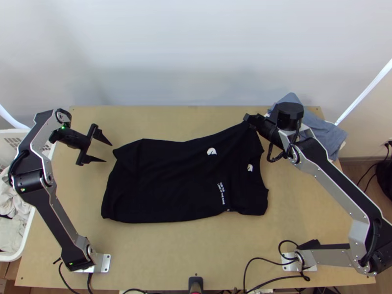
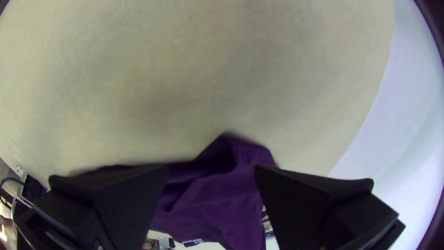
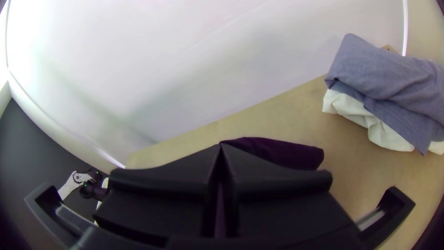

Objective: Fold the t-shirt

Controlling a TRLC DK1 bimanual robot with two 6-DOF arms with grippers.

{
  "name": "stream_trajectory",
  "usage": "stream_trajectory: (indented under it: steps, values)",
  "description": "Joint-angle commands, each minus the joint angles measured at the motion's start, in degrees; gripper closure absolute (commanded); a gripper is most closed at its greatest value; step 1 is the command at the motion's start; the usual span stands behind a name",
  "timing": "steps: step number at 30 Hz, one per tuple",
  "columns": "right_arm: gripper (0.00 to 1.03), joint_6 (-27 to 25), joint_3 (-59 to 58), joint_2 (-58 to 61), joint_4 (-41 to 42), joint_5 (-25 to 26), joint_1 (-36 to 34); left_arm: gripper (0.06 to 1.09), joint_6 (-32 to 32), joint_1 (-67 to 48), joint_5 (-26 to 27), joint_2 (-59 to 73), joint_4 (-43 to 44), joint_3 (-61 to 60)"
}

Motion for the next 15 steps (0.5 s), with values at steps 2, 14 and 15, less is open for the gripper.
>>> stream_trajectory:
  steps: [2, 14, 15]
  values:
    - [1.00, 1.49, 0.53, 0.19, 0.48, 0.17, 0.45, 0.47, -2.91, -0.49, -1.00, 2.43, 1.89, 1.59]
    - [1.00, 1.49, 0.62, 0.63, 0.92, 0.17, 0.45, 0.47, -3.35, -2.33, -0.73, 5.41, 2.24, 4.22]
    - [1.00, 1.49, 0.71, 0.63, 0.92, 0.26, 0.54, 0.47, -3.35, -2.42, -0.73, 5.59, 2.24, 4.49]
